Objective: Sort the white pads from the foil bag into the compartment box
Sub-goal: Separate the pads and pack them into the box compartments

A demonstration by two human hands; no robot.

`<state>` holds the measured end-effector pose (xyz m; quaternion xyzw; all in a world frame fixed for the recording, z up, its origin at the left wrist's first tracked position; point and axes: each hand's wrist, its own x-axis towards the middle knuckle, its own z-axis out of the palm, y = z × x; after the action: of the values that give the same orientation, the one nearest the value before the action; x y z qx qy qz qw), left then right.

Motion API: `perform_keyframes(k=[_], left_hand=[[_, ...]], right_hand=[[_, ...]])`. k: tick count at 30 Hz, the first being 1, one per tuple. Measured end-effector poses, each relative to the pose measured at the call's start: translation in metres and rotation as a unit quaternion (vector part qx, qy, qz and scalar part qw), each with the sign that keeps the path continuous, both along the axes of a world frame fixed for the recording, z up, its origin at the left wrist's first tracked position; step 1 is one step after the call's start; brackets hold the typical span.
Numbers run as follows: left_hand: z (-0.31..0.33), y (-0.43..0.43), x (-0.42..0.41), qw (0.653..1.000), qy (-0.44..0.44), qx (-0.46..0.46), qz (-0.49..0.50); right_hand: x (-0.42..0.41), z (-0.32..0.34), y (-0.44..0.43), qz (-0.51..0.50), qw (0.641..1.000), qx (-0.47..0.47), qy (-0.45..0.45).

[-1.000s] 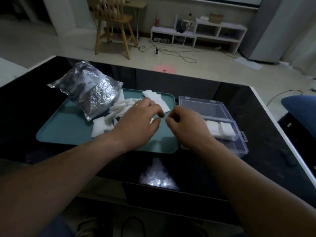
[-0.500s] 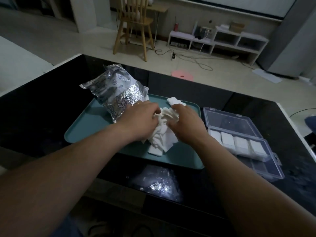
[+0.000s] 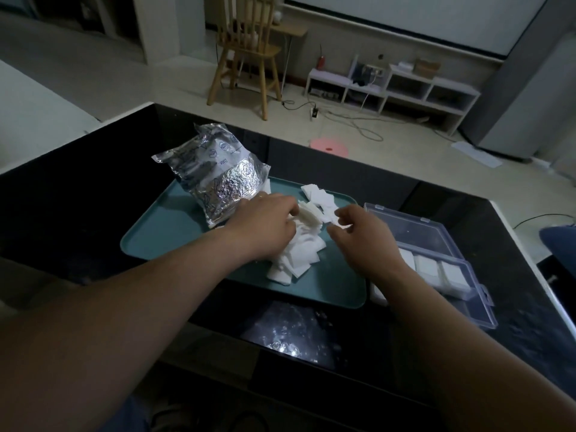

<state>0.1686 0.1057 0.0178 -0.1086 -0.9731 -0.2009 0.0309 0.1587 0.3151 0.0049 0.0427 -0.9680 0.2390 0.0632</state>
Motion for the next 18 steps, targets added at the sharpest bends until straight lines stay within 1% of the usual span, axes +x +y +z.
perform_keyframes(k=[4, 7, 10, 14, 16, 17, 18], left_hand=[[-0.001, 0.007, 0.001, 1.000, 0.001, -0.007, -0.001], [-0.004, 0.006, 0.000, 1.000, -0.004, -0.010, -0.003], [-0.005, 0.003, -0.002, 1.000, 0.000, -0.008, -0.001], [-0.008, 0.002, -0.003, 1.000, 0.003, -0.017, -0.003], [-0.007, 0.005, -0.001, 1.000, 0.026, 0.012, 0.007], [-0.005, 0.009, 0.001, 0.998, 0.035, 0.057, 0.011], [-0.003, 0.015, 0.004, 0.992, 0.025, 0.124, 0.014]], right_hand=[[-0.019, -0.004, -0.018, 0.029, 0.999, -0.008, 0.014], [-0.031, -0.015, -0.035, 0.040, 0.999, 0.010, 0.019], [-0.037, -0.021, -0.036, 0.017, 0.999, 0.020, 0.037], [-0.028, -0.004, -0.020, -0.028, 0.996, -0.012, 0.083], [-0.016, 0.008, -0.009, -0.038, 0.993, -0.030, 0.106], [-0.009, 0.013, -0.004, -0.041, 0.992, -0.046, 0.113], [-0.001, 0.017, 0.000, -0.042, 0.990, -0.063, 0.116]])
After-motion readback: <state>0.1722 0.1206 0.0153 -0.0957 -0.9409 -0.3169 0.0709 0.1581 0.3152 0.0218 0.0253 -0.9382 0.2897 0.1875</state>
